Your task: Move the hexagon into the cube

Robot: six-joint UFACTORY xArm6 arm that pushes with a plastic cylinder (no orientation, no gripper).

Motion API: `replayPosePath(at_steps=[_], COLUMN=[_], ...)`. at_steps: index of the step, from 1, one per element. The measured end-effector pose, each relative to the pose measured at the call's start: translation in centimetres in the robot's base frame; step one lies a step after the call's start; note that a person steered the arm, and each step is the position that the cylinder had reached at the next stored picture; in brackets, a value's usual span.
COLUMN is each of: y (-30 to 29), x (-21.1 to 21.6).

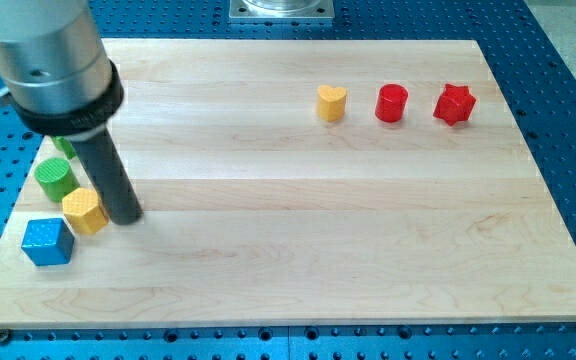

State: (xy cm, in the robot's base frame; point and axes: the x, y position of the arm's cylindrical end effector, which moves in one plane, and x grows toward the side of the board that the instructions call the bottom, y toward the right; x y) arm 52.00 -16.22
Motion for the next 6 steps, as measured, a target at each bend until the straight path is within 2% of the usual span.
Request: replayPosePath(at_steps=[2, 3, 4, 6], y=[-0.9, -4.5, -5.7, -3.9], x=[-1.3, -1.2, -1.2, 2.8])
